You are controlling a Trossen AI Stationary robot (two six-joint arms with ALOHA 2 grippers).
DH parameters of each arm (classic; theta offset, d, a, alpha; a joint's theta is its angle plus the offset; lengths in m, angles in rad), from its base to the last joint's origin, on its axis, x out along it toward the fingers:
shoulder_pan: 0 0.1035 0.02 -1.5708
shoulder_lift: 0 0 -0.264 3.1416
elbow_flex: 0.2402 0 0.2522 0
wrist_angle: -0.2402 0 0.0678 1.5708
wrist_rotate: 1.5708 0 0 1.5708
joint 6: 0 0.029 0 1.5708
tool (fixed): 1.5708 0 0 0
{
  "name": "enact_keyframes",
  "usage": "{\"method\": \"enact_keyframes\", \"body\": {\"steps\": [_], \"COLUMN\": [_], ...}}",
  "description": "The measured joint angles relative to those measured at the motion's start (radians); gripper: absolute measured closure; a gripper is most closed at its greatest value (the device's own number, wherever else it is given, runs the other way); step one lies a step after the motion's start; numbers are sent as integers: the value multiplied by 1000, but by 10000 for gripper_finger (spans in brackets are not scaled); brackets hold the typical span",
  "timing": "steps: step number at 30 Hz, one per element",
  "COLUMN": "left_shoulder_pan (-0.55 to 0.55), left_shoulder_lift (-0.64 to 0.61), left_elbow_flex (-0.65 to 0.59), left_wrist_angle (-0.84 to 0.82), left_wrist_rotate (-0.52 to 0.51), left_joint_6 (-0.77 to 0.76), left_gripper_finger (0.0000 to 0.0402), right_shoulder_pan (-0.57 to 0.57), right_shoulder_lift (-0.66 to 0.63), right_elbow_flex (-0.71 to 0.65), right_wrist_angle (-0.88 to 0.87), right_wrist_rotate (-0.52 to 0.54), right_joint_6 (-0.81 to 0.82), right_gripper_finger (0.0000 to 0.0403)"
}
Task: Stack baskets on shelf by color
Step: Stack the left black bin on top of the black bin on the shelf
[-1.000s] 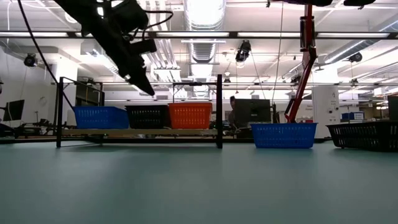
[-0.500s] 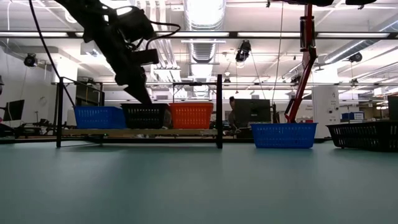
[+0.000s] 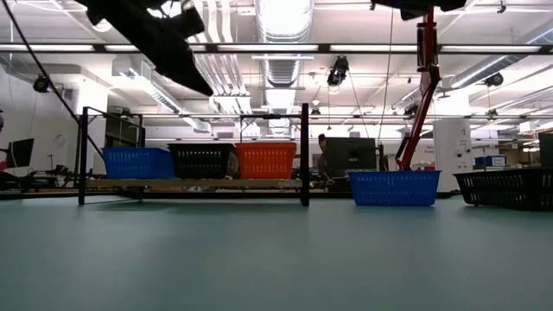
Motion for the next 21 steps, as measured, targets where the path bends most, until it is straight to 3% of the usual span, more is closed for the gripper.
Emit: {"method": "enact_keyframes", "body": {"steps": [10,16,21], "left_shoulder_pan": [-234,-240,-227], "left_shoulder_lift": [-116,-94,-40], "left_elbow_flex": [-288,-344,-341], "left_wrist_angle": [398,388,365], "left_wrist_rotate": [-16,-166,-205], "left_joint_6": [-86,-122,-96], "left_gripper_finger": [363,376,383], "right_shoulder_pan": [-9,-12,-14], "right_shoulder_lift": [97,145,173], "right_elbow_flex": [9,102,211], "right_wrist_angle": [0,-71,-227], "right_wrist_rotate": [25,26,25], "right_joint_6": [88,89,127], "right_gripper_finger": [351,351,351]}}
